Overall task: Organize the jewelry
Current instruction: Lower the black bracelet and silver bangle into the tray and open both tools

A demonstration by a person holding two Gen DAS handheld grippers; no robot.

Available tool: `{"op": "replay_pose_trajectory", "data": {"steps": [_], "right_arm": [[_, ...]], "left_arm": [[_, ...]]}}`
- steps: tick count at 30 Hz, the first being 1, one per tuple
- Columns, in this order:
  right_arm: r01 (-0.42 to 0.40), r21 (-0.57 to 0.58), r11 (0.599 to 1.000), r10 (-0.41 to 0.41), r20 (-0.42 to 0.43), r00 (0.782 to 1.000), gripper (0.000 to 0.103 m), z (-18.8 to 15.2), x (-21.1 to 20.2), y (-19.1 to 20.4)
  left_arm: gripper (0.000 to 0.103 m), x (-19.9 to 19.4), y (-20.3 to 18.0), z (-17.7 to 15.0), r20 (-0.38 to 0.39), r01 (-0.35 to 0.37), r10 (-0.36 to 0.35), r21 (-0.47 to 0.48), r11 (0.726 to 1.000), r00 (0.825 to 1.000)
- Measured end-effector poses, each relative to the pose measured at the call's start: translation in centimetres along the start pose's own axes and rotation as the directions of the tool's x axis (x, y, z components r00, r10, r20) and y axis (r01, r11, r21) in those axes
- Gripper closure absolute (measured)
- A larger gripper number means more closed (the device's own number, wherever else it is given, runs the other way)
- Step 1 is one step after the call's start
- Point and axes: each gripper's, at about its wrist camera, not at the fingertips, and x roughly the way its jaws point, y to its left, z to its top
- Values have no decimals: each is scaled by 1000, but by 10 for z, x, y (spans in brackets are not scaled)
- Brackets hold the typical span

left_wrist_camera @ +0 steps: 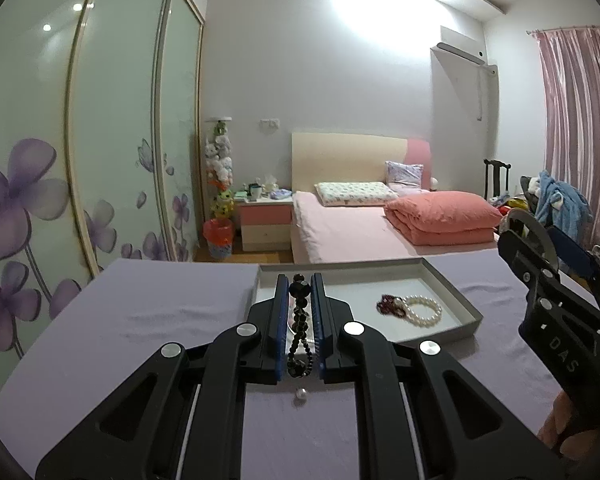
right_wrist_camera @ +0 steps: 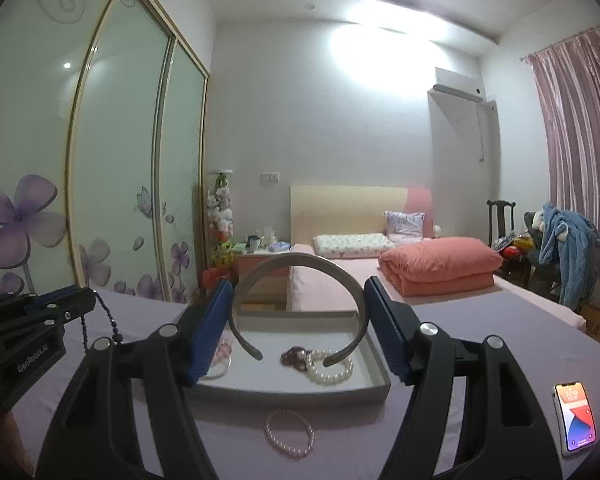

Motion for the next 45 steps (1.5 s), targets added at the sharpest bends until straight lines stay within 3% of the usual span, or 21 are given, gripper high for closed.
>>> {"op": "replay_pose_trajectory", "data": {"steps": [16,26,31,35,40,45], "right_arm": [[38,-5,999,-38,14,999,37,-2,26,-2],[44,-1,999,-44,-22,999,37,-6,60,-7],[34,3,999,-33,-105,994,37,-16,100,-9],[13,30,999,-6,-223,975,37,-28,140,-12],[-1,79,997,31,-371,928,37,-43,185,-17],[4,100,995,43,-461,886,37,-58,215,-17]], "left_arm": [[91,17,-11,8,18,-66,65,26,997,998],[91,52,-11,10,-33,-38,39,25,999,999],[91,85,-12,8,-88,2,0,18,1000,996],[91,115,-13,3,-154,25,-22,14,1000,988],[91,144,-13,-7,-230,31,-28,8,999,973],[91,161,-15,-16,-285,39,-38,-3,999,958]]}}
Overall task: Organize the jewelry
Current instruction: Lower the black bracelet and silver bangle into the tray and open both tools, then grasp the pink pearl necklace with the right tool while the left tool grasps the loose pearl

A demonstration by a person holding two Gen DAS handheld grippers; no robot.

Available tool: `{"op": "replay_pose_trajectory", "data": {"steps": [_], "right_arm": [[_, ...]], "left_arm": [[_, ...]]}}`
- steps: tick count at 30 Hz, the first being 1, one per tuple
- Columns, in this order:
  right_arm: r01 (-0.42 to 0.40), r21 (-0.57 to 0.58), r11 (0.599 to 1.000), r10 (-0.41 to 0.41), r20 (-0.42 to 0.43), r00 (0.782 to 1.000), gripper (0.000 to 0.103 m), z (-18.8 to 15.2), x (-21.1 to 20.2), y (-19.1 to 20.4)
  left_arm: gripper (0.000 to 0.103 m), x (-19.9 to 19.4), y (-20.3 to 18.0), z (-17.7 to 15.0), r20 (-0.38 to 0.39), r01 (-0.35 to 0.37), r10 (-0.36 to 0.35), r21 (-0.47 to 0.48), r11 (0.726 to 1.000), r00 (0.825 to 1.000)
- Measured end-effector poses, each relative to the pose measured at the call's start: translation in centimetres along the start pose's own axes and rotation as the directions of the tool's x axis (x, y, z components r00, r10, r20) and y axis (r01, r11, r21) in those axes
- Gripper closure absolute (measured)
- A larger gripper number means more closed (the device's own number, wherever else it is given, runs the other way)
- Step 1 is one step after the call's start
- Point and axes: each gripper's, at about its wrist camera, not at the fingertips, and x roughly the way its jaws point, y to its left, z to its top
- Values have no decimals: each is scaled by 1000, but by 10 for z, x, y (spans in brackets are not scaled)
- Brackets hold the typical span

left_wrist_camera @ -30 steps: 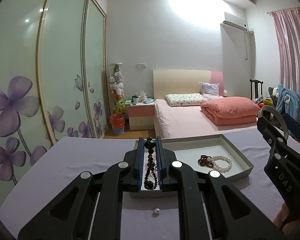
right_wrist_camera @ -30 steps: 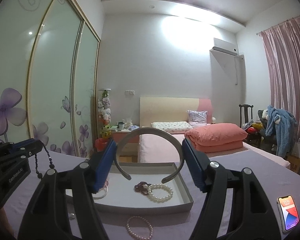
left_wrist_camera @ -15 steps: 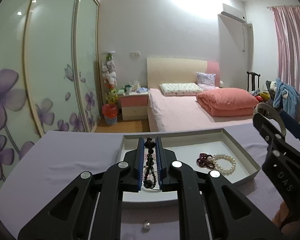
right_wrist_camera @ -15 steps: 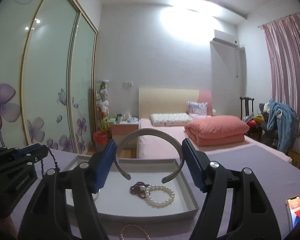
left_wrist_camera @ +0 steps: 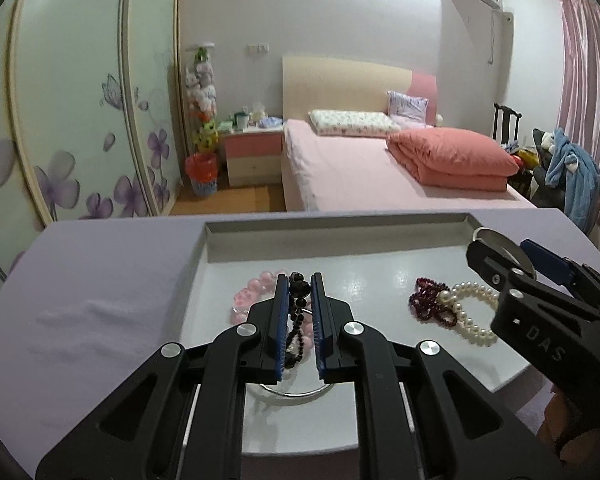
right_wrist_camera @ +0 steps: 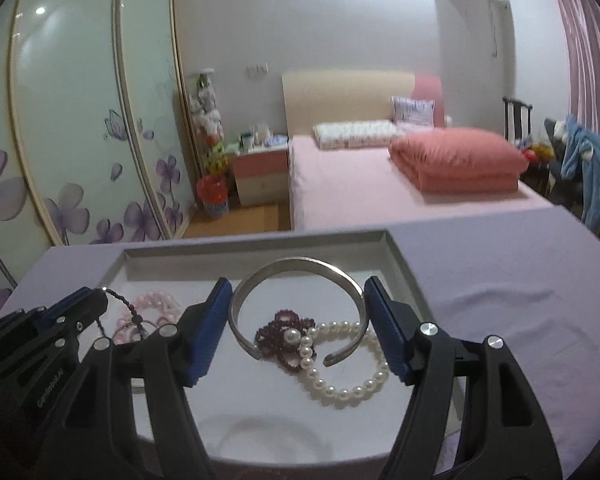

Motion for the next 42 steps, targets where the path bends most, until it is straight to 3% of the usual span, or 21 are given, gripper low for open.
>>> {"op": "replay_pose_trajectory", "data": {"steps": [3,5,9,17,26,31,35,42], "right_arm": [[-26,-25,999,24,-88,996,36,-1,18,2],[-35,-28,999,32,-102,994,35,-4,19,2],[-38,15,999,39,-59,998,31,-7,0,-10],[-48,33,998,48,3,999,31,-7,-44,-31],[-90,1,996,90,-44,995,31,-33,-79,-34],[-114,-31,993,108,-162,981,43,-63,-80,-33],[-113,-72,991,93,-232,968,61,-80,-75,-26],[-138,-90,986,108,-279,954,62,-93,-74,-14]], "left_arm": [[90,7,2,-1,-34,9,-10,-17,1000,999],[88,7,8,0,-51,22,-24,-35,999,998],[69,-7,29,5,-24,17,-19,-77,997,1000],[69,-42,64,8,24,-11,14,-134,991,1000],[66,-75,79,-18,2,-36,37,-125,991,999],[59,-78,81,-44,-69,-49,42,-101,994,997],[56,-76,78,-58,-122,-47,36,-84,995,992],[47,-78,64,-71,-142,-26,20,-36,999,990]]}}
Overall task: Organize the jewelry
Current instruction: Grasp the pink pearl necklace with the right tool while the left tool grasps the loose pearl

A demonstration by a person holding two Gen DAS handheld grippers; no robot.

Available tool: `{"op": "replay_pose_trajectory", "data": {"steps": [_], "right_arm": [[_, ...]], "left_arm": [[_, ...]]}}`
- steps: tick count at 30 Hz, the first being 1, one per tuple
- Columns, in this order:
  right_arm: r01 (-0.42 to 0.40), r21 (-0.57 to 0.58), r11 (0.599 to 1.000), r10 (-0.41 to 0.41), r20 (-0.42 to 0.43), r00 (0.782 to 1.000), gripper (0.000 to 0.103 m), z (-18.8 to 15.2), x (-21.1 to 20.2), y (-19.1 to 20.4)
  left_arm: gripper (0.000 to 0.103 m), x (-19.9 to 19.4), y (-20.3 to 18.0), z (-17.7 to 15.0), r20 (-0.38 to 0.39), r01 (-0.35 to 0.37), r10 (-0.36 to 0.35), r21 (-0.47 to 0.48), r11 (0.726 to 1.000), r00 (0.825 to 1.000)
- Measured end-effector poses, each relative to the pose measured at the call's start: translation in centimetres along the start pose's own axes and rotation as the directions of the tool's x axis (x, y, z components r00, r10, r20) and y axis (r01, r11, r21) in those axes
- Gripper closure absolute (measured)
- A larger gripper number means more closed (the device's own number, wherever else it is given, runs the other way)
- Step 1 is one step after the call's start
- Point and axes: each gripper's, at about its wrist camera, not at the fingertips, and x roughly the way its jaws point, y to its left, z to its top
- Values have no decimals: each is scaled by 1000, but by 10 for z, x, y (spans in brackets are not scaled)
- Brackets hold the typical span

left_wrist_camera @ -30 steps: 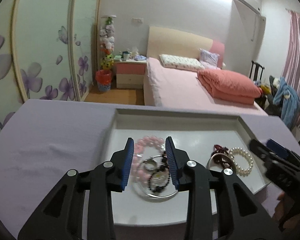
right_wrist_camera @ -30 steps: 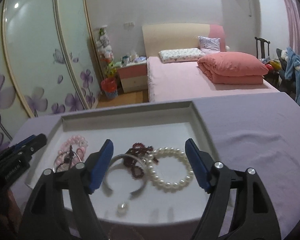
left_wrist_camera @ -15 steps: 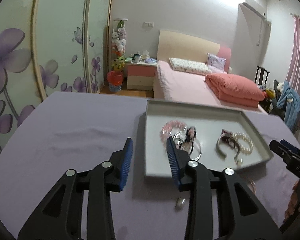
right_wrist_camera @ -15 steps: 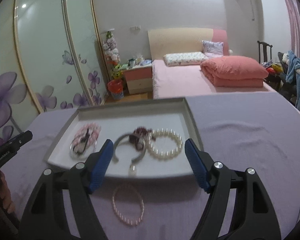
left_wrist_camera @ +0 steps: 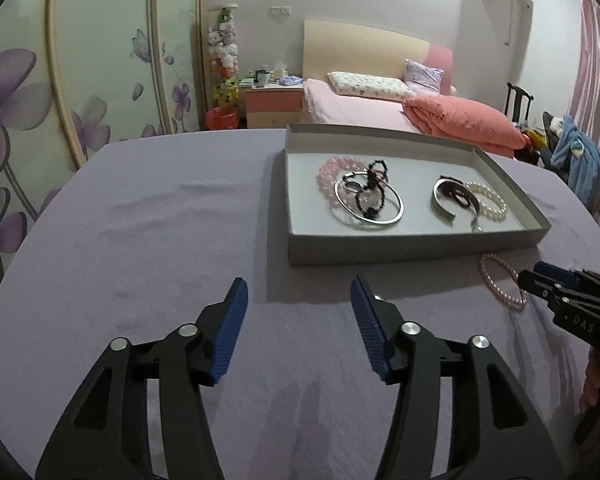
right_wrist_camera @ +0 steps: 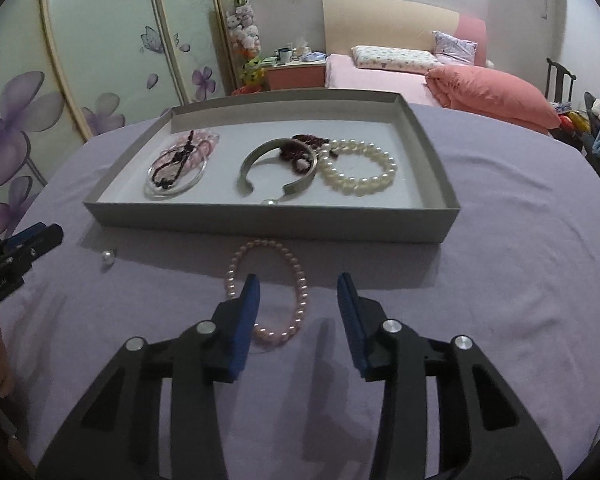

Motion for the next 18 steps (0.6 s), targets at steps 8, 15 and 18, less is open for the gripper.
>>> {"op": "replay_pose_trajectory", "data": {"steps": [8,15,18], "right_arm": [[42,-13,999,-42,-15,999,69,2,7,0],[66,-46,997,-68,-47,997,74,3,17,3],[71,-49,996,-73,-48,996,74,4,18,3]], "left_arm": [[46,8,-10,-8,-30,4,-2,38,999,1000],[46,10,-15,-11,-41,4,-1,63,998,999],[46,12,-16,-12,-45,4,-1,67,998,999]]}}
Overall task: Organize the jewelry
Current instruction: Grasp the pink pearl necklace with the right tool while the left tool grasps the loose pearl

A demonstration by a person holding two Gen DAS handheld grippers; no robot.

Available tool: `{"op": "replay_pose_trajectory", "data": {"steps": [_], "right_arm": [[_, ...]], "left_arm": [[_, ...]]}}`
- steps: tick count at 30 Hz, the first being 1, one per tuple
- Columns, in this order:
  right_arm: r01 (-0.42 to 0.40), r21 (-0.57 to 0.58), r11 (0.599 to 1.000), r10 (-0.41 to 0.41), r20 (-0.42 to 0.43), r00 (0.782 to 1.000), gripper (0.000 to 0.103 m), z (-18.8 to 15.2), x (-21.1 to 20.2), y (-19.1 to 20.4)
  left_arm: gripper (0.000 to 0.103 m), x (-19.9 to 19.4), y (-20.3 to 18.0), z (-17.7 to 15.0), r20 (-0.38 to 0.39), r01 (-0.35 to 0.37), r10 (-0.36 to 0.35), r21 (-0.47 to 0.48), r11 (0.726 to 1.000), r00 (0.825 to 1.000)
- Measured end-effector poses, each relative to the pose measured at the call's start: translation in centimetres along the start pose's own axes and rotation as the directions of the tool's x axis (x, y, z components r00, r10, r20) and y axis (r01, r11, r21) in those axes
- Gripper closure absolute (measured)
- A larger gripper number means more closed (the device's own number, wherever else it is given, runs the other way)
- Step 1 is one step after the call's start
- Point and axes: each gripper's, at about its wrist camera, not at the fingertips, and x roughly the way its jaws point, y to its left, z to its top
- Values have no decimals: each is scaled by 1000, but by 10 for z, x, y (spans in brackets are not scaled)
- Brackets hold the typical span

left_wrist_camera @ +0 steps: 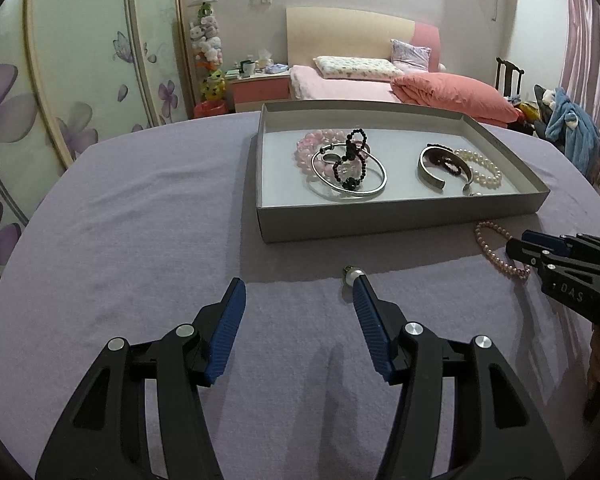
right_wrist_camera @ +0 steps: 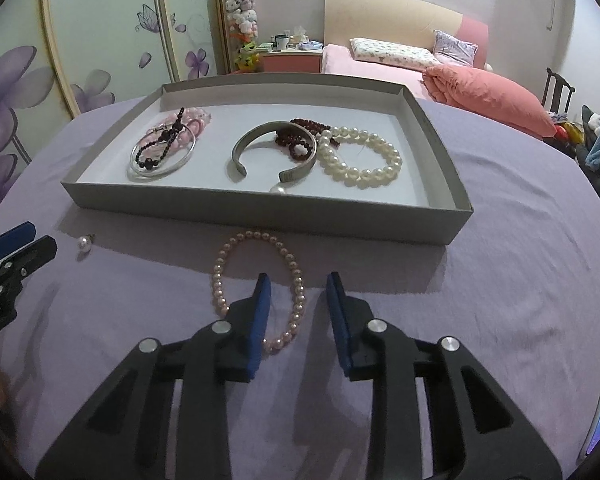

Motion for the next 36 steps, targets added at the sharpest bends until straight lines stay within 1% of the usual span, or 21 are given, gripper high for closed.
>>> {"op": "replay_pose_trajectory", "data": {"steps": [2,4,6,8,15,19,22,24,25,26,27,29,36], "right_arm": [[3,-3,1000,-3,0,1000,76,1,1,0],[6,-6,1000,-6,-1,1000,83,2,1,2],[11,-7,1000,-11,-1,1000,92,3,2,3],[14,-2,1000,-14,-2,1000,96,3,3,2],[39,60,997,-39,-2,999,96,-1,-1,-13],[41,59,997,-41,-2,999,96,-1,0,-15],[36,62,997,-36,-2,999,96,-1,1,-14],[35,64,997,-35,-3,999,96,0,2,-14],[34,64,997,-34,-3,999,96,0,2,-14],[33,65,997,-33,-3,999,96,0,2,-14],[34,64,997,-34,-3,999,96,0,2,-14],[34,64,997,-34,-3,999,96,0,2,-14],[34,64,997,-34,-3,999,96,0,2,-14]], "left_arm": [[46,1,-1,0,-3,0,0,3,1000,1000],[46,1,-3,0,-5,1,-1,7,1000,1000],[46,1,-4,0,-6,4,-4,11,1000,1000],[46,1,-6,0,-7,9,-8,16,1000,1000],[46,5,-19,2,-20,24,-23,50,998,1000],[48,14,-29,5,-39,14,-11,76,997,999],[57,23,-35,9,-61,6,-1,81,997,998],[69,29,-36,9,-85,-2,8,77,997,996],[73,30,-35,11,-83,1,4,63,998,997],[80,31,-34,11,-87,-4,10,60,998,996],[82,31,-34,11,-86,-3,8,56,998,996],[84,31,-33,11,-87,-6,10,54,999,996],[83,31,-33,11,-87,-6,10,53,999,996]]}}
